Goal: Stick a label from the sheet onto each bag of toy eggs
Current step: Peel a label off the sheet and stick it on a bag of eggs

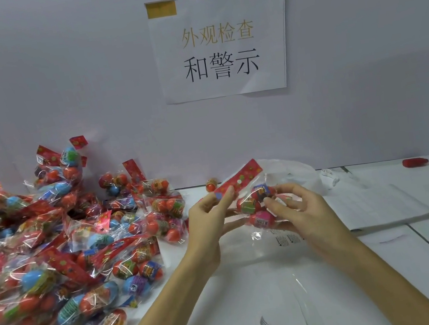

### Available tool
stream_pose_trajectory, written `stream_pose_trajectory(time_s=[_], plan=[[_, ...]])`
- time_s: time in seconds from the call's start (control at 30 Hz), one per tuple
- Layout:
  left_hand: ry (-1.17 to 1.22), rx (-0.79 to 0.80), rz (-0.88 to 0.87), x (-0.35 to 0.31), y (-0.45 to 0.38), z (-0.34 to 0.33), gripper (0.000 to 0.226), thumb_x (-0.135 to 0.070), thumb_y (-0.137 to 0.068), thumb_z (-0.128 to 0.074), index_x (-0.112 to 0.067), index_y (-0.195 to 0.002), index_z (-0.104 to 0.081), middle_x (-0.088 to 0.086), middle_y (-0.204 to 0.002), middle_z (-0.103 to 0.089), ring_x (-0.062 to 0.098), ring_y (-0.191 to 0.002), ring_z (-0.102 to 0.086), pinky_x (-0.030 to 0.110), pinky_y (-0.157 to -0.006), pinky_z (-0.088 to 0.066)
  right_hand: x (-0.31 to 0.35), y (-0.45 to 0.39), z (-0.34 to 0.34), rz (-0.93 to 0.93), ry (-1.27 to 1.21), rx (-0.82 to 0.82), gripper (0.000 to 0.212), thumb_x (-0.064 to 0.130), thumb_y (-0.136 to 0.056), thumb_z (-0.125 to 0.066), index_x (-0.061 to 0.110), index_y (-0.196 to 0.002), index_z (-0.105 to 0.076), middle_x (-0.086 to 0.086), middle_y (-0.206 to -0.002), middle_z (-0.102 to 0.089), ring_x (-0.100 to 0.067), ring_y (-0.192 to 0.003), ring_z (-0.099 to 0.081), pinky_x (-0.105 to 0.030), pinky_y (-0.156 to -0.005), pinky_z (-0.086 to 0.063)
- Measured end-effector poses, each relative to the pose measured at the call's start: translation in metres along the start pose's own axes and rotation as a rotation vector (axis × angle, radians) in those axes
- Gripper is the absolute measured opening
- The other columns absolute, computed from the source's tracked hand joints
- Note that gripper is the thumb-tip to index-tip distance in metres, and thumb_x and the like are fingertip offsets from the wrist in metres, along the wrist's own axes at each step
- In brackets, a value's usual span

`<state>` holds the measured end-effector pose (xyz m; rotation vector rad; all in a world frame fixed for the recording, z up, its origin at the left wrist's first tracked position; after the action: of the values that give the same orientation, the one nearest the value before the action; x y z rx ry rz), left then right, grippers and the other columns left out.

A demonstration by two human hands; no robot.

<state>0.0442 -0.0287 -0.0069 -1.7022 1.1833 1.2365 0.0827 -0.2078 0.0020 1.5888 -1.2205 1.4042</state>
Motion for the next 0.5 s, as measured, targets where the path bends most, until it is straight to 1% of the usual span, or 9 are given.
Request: stream_pose_trajectory(time_s=[0.1,0.2,0.23,0.3,0.33,0.37,0.43,0.47,0.5], plan=[[-0.083,0.033,0.026,-0.002,-0.004,0.003,0.031,-0.040,-0.091,-0.077,-0.012,-0.103,-0.081,0.013,-0.104,-0.078,0.026,-0.092,-0.073,0.042,-0.087,-0.059,0.003,0.003,0.000,0.011,0.046,0.029,0.029,0.028,-0.084,-0.081,0.014,-0.109,-0.077,-0.013,-0.100,-0.080,-0.032,-0.088,-0.079,-0.034,-0.071,-0.064],[-0.058,0.053,0.081,-0.001,-0.007,0.009,0.025,-0.038,-0.090,-0.077,-0.013,-0.089,-0.080,0.007,-0.089,-0.071,0.022,-0.086,-0.061,0.035,-0.079,-0.049,0.001,0.003,0.000,-0.013,0.088,0.027,0.026,0.036,-0.092,-0.072,0.018,-0.110,-0.079,-0.016,-0.102,-0.077,-0.026,-0.085,-0.076,-0.027,-0.066,-0.058],[-0.026,0.049,0.096,-0.001,-0.009,0.011,0.024,-0.038,-0.090,-0.077,-0.014,-0.086,-0.079,0.007,-0.088,-0.069,0.024,-0.087,-0.061,0.035,-0.079,-0.049,0.000,0.002,-0.001,-0.015,0.100,0.041,0.024,0.033,-0.097,-0.068,0.019,-0.111,-0.080,-0.020,-0.104,-0.076,-0.024,-0.081,-0.073,-0.025,-0.063,-0.053],[0.016,0.024,0.095,0.000,-0.011,0.014,0.026,-0.037,-0.091,-0.077,-0.011,-0.093,-0.080,0.013,-0.098,-0.074,0.035,-0.095,-0.068,0.042,-0.088,-0.054,-0.002,0.001,-0.003,0.014,0.133,0.072,0.021,0.027,-0.102,-0.063,0.022,-0.113,-0.080,-0.020,-0.107,-0.075,-0.019,-0.078,-0.067,-0.024,-0.059,-0.048],[-0.009,-0.015,0.061,0.000,-0.010,0.015,0.027,-0.038,-0.091,-0.078,-0.011,-0.098,-0.080,0.013,-0.105,-0.077,0.037,-0.101,-0.071,0.045,-0.093,-0.056,-0.003,0.001,-0.004,0.056,0.163,0.068,0.020,0.026,-0.103,-0.064,0.025,-0.114,-0.081,-0.015,-0.106,-0.077,-0.018,-0.080,-0.067,-0.024,-0.061,-0.050],[-0.091,-0.079,0.000,0.000,-0.010,0.016,0.029,-0.040,-0.090,-0.079,-0.015,-0.103,-0.079,0.008,-0.107,-0.077,0.033,-0.104,-0.072,0.044,-0.093,-0.059,-0.002,0.001,-0.004,0.121,0.219,0.040,0.019,0.025,-0.102,-0.065,0.028,-0.114,-0.080,-0.007,-0.104,-0.079,-0.015,-0.084,-0.071,-0.026,-0.067,-0.056],[-0.338,-0.260,-0.163,-0.001,-0.006,0.020,0.033,-0.047,-0.087,-0.081,-0.023,-0.107,-0.071,-0.003,-0.106,-0.072,0.022,-0.099,-0.069,0.041,-0.086,-0.060,0.000,0.004,-0.003,0.276,0.408,-0.070,0.022,0.027,-0.100,-0.069,0.032,-0.120,-0.077,0.009,-0.108,-0.078,-0.008,-0.094,-0.074,-0.030,-0.081,-0.061],[-0.395,-0.273,-0.201,-0.001,-0.005,0.018,0.034,-0.051,-0.088,-0.077,-0.023,-0.105,-0.070,-0.005,-0.105,-0.071,0.020,-0.095,-0.068,0.043,-0.087,-0.061,0.001,0.005,-0.002,0.347,0.517,-0.110,0.028,0.031,-0.099,-0.069,0.034,-0.126,-0.073,0.012,-0.113,-0.075,-0.007,-0.099,-0.072,-0.028,-0.085,-0.061],[-0.370,-0.197,-0.172,0.001,-0.006,0.013,0.038,-0.056,-0.091,-0.071,-0.021,-0.104,-0.072,-0.003,-0.104,-0.072,0.020,-0.093,-0.070,0.046,-0.090,-0.061,0.002,0.007,-0.004,0.402,0.607,-0.104,0.037,0.034,-0.098,-0.069,0.035,-0.135,-0.068,0.012,-0.119,-0.070,-0.007,-0.105,-0.069,-0.024,-0.088,-0.058]])
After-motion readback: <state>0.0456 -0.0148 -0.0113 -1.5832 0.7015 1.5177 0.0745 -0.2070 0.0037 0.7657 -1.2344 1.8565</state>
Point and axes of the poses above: each hand's wrist, its own y-axis away from the middle knuckle, its own z-axis out of the back of the hand, x = y × z, the point moved 4 cm from there along -y, towards the middle knuckle
